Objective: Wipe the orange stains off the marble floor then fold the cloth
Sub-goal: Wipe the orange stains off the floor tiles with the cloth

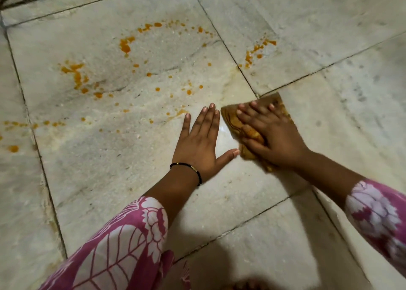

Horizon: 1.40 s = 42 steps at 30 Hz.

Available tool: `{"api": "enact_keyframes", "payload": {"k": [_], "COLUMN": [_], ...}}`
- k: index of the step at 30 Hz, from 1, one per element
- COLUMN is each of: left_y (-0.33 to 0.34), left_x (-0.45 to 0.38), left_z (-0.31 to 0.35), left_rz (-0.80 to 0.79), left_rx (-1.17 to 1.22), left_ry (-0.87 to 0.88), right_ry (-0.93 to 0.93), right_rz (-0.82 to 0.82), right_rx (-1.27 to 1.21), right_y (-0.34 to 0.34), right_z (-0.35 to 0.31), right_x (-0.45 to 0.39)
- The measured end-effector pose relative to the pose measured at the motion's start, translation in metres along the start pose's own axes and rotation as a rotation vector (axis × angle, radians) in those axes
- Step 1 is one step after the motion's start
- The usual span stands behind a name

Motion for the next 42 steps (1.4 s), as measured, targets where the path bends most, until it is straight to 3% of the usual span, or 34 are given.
{"api": "enact_keyframes", "payload": {"k": [4,7,9,12,15,18,23,27,31,34,38,40,42], "left_y": [0.001,0.0,-0.001,-0.003,-0.002,0.001,0.001,0.001,0.002,0.003,0.003,0.004,0.004], "left_x": [0.0,0.0,0.001,0.001,0.001,0.0,0.001,0.001,0.001,-0.001,-0.001,-0.001,0.0], "left_z": [0.001,0.002,0.002,0.002,0.002,0.0,0.002,0.001,0.003,0.002,0.002,0.002,0.003], "left_rz": [-0.025,-0.033,-0.029,-0.026,-0.021,-0.021,-0.012,-0.003,0.0,0.005,0.013,0.019,0.028], "left_rx": [-0.017,-0.016,-0.022,-0.019,-0.022,-0.019,-0.011,-0.003,0.006,0.007,0.012,0.024,0.021], "left_ry": [-0.015,-0.014,-0.014,-0.016,-0.009,-0.006,-0.004,-0.011,-0.006,0.003,0.005,0.006,0.005], "right_ry": [0.083,0.263,0.313,0.2,0.038,0.012,0.322,0.483,0.636,0.505,0.063,0.012,0.106], "right_rz": [0.062,0.16,0.124,0.014,-0.037,0.001,0.154,0.275,0.27,0.196,-0.018,-0.05,0.001], "right_rx": [-0.041,-0.079,-0.092,-0.084,-0.115,-0.1,-0.089,-0.1,-0.06,0.003,-0.105,-0.144,-0.156], "right_y": [-0.022,-0.038,-0.036,-0.013,-0.002,-0.008,-0.039,-0.068,-0.08,-0.065,-0.04,-0.049,-0.063], "right_z": [0.037,0.056,0.057,0.028,-0.004,0.01,0.076,0.125,0.143,0.113,0.067,0.077,0.102], "right_x": [0.025,-0.014,-0.048,-0.064,-0.016,0.041,0.027,-0.052,-0.131,-0.172,-0.126,-0.091,-0.087]}}
Point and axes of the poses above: each hand's wrist, its own x-axis away from the middle knuckle, its own y-axis out of the palm, z = x × y, the point moved 2 cm from there along -x, towards the middle knuckle, and after that the axes turned 11 degrees about -x, right-handed, at the moved point
